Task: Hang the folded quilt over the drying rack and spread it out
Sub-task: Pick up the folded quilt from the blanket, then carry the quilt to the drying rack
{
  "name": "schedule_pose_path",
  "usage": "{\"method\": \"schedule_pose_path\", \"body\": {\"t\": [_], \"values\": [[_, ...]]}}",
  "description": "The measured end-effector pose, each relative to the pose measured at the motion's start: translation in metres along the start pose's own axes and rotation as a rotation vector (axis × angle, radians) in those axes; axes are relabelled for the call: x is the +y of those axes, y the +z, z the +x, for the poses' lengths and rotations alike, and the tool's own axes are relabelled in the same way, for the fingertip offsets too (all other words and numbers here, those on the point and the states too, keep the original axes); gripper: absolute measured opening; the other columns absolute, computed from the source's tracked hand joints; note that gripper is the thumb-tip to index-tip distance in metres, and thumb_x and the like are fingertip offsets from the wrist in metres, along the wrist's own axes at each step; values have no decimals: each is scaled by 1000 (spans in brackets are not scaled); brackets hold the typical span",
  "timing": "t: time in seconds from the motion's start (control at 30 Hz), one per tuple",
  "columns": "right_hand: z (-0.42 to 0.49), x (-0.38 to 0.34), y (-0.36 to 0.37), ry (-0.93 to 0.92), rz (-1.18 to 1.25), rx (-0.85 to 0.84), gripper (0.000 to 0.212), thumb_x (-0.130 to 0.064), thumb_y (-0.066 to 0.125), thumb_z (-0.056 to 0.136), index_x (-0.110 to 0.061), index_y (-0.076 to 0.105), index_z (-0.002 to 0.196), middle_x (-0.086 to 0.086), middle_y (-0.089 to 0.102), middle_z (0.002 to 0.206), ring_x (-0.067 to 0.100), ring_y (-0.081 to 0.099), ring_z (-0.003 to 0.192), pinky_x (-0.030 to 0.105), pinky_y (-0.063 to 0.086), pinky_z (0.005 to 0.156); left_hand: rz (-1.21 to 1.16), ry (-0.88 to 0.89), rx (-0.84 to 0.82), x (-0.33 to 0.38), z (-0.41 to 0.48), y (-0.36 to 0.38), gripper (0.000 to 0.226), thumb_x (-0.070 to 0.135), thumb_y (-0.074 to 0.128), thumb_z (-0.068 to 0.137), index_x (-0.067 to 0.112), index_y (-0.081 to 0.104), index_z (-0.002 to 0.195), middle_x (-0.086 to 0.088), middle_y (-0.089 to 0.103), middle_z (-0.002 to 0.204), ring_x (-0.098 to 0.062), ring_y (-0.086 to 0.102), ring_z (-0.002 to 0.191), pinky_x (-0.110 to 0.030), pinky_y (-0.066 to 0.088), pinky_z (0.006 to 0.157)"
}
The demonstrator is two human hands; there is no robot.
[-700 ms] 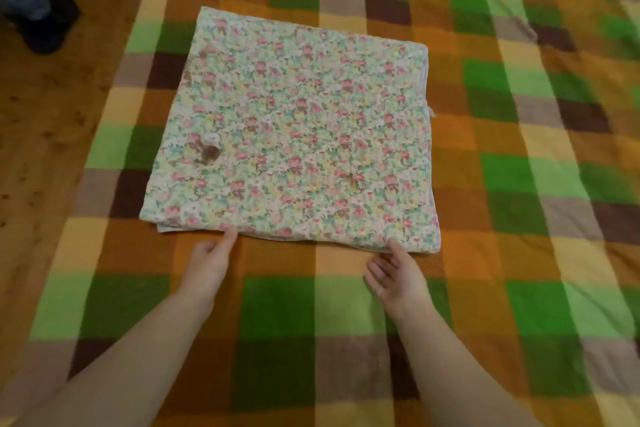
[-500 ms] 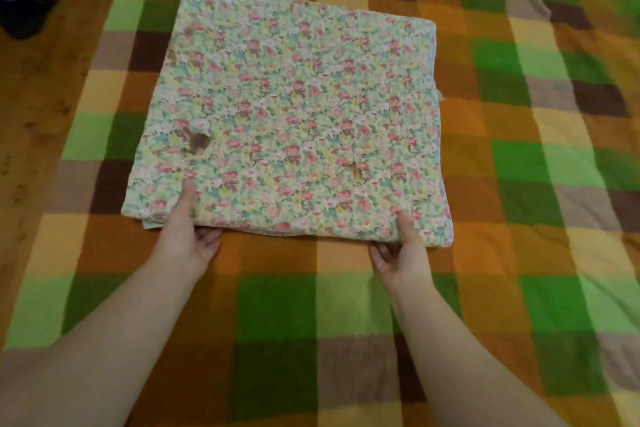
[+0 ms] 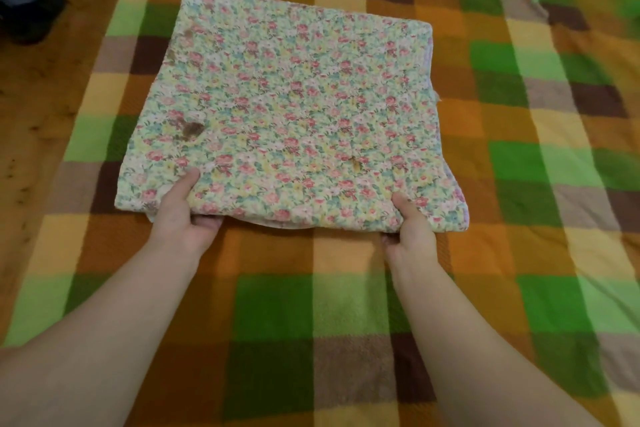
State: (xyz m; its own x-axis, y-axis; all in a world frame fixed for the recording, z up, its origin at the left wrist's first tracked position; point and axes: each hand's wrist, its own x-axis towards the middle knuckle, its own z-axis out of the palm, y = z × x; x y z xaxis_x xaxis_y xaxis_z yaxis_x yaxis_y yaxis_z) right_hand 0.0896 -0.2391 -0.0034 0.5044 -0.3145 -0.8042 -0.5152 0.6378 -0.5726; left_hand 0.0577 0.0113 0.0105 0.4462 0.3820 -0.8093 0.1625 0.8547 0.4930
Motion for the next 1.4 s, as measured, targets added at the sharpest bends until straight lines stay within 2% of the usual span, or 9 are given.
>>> {"method": "schedule_pose_path", "body": {"t": [0.23,0.6,0.7,0.87,0.93,1.03,1.2,1.3,1.4], "values": [[-41,-57,6,-91,84,-117,45,2,69,75,-11,56,116,9,67,109,25,66,92,44,54,84,-19,43,-139,20,-62,28,46,8,67,81,16,54,124,-6,69,107,-20,67,97,-40,55,81],[-150,-169,-70,-217,157,-177,27,0,65,79,-8,55,103,15,63,117,29,64,99,47,51,90,34,-4,-377,6,-212,79,44,13,66,81,12,55,123,-11,68,112,-27,65,103,-41,52,90],[-178,-195,-102,-271,218,-174,34,-4,62,83,-8,54,116,14,62,120,28,63,102,46,49,93,87,-16,-427,-3,-252,100,38,14,64,82,11,59,119,-10,69,110,-26,65,101,-39,50,92],[-229,-226,-179,-351,349,-100,32,-9,62,85,-9,53,116,14,65,109,25,65,82,42,55,70,200,-103,-550,-42,-317,122,29,14,62,83,9,61,111,-10,68,111,-25,65,101,-40,51,93],[-249,-232,-218,-383,389,-58,31,-12,62,86,-9,54,116,13,67,103,24,66,81,40,54,65,231,-153,-617,-61,-347,125,27,13,60,84,7,60,110,-11,69,106,-26,66,96,-40,55,85],[-284,-240,-272,-451,437,-23,31,-16,63,85,-9,55,113,13,64,111,27,65,90,45,53,81,277,-217,-692,-88,-390,125,22,12,60,84,6,60,105,-11,70,94,-25,67,86,-36,58,70],[-345,-247,-341,-562,617,15,6,-10,58,88,-9,57,94,13,65,95,27,64,85,44,52,80,372,-285,-835,-126,-453,129,15,11,58,84,6,62,98,-9,72,87,-24,67,93,-41,51,93],[-375,-249,-376,-633,716,43,25,-8,59,86,-6,54,111,18,64,107,30,63,94,48,51,87,423,-329,-928,-140,-491,129,14,11,57,84,7,61,97,-9,67,113,-24,62,108,-40,47,98],[-407,-252,-403,-697,792,64,31,-7,60,85,-7,49,115,19,61,111,31,61,98,50,48,91,451,-359,-1008,-150,-530,129,21,12,57,84,7,61,105,-10,65,118,-24,62,109,-40,49,96]]}}
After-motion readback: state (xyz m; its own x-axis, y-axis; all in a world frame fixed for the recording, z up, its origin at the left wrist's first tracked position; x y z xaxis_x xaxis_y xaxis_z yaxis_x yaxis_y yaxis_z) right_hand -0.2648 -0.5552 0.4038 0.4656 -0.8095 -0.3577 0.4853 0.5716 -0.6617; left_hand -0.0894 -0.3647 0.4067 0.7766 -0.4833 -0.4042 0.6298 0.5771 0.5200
